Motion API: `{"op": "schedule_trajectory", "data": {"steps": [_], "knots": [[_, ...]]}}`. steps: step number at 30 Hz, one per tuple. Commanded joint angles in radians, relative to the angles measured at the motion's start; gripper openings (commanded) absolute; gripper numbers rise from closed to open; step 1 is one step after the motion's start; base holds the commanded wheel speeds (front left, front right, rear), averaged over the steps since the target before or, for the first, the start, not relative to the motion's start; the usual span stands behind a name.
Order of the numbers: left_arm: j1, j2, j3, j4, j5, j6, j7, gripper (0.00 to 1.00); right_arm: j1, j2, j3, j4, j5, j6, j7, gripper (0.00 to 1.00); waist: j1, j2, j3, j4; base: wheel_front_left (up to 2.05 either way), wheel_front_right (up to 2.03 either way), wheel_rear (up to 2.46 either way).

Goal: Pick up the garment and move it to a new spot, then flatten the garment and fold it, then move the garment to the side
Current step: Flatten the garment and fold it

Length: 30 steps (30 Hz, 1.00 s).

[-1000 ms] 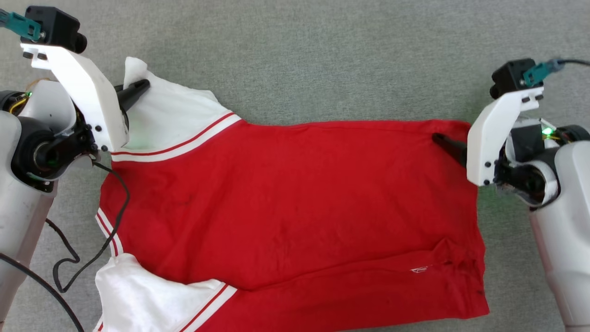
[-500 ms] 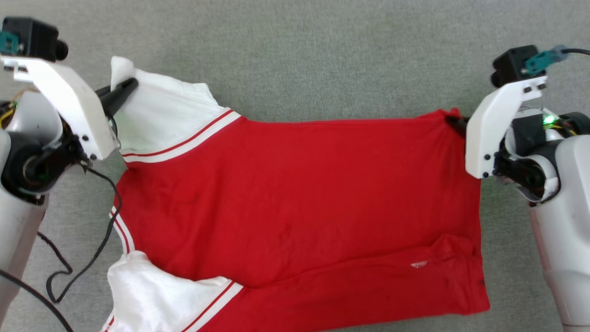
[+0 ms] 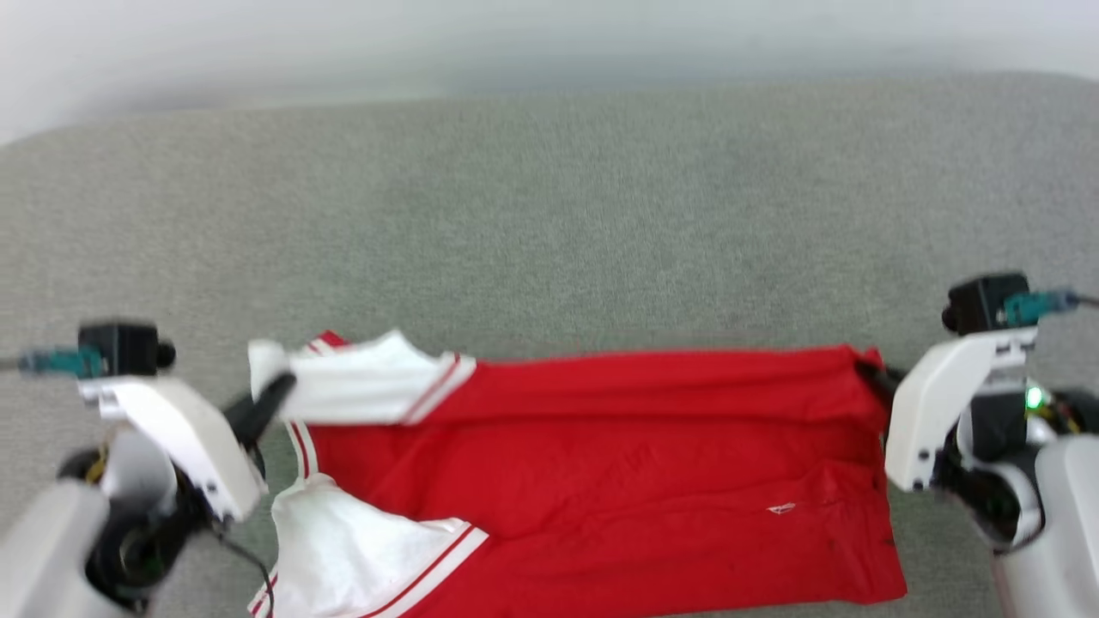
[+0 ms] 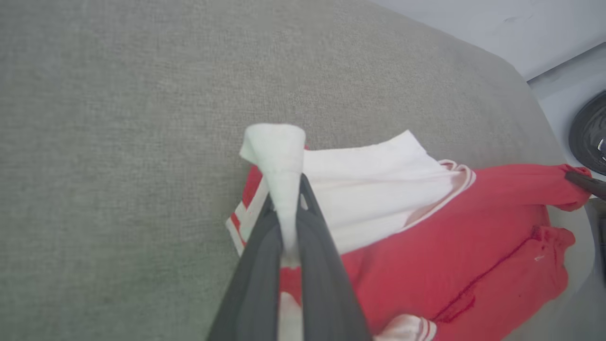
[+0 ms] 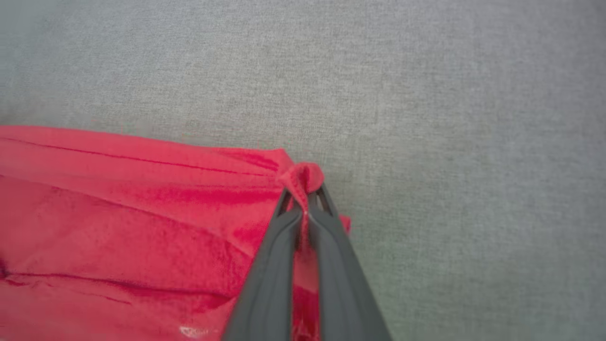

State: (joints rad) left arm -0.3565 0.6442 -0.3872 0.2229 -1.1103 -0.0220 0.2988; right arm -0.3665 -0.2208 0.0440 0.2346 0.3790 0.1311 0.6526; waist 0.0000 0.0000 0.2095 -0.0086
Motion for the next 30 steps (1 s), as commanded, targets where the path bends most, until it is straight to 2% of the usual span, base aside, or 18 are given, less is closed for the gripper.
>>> {"op": "schedule_trajectory", "data": {"steps": [1,7,12,13,14,15,16,17,25,30], "knots": [[0.053,0.0,0.004,-0.011,-0.003,0.011,-0.02,0.0,0.04,0.0,-0.009,-0.005,0.007,-0.001,-0.019,0.0,0.0,0.0,-0.046,0.015,0.0,0.0,0.0],[0.257,-0.016,-0.013,-0.075,-0.025,0.05,-0.061,0.0,0.183,0.011,-0.024,0.002,0.034,-0.001,-0.107,0.0,0.0,0.0,-0.1,0.025,0.0,0.0,0.0],[0.356,-0.05,-0.042,-0.081,-0.036,0.054,-0.083,0.0,0.266,0.028,-0.022,0.033,0.048,-0.001,-0.182,0.0,0.0,0.0,-0.117,0.024,0.0,0.0,0.0],[0.371,-0.061,-0.05,-0.075,-0.033,0.047,-0.093,0.0,0.281,0.036,-0.022,0.045,0.058,-0.001,-0.19,0.06,0.0,0.0,-0.119,0.023,0.0,0.0,0.0],[0.384,-0.074,-0.058,-0.067,-0.034,0.039,-0.1,0.0,0.293,0.037,-0.021,0.051,0.056,-0.001,-0.203,0.33,0.0,0.0,-0.122,0.021,0.0,0.0,0.0],[0.392,-0.083,-0.065,-0.058,-0.031,0.034,-0.109,0.27,0.302,0.044,-0.024,0.059,0.059,-0.001,-0.215,1.0,0.0,0.0,-0.124,0.02,0.0,0.0,0.0],[0.394,-0.09,-0.07,-0.05,-0.026,0.027,-0.12,0.6,0.315,0.05,-0.021,0.068,0.068,-0.001,-0.224,1.0,0.0,0.0,-0.125,0.018,0.0,0.0,0.0],[0.396,-0.1,-0.073,-0.04,-0.028,0.018,-0.13,1.0,0.323,0.051,-0.015,0.073,0.068,-0.001,-0.234,1.0,0.0,0.0,-0.126,0.017,0.0,0.0,0.0],[0.363,-0.122,-0.069,-0.008,0.051,-0.012,-0.261,1.0,0.363,0.055,-0.023,0.035,0.08,-0.001,-0.321,1.0,0.0,0.0,-0.143,0.018,0.0,0.0,0.0],[0.336,-0.116,-0.053,-0.058,0.144,0.016,-0.382,1.0,0.384,0.035,-0.054,-0.061,0.076,-0.001,-0.324,1.0,0.0,0.0,-0.159,0.022,0.0,0.0,0.0]]}}
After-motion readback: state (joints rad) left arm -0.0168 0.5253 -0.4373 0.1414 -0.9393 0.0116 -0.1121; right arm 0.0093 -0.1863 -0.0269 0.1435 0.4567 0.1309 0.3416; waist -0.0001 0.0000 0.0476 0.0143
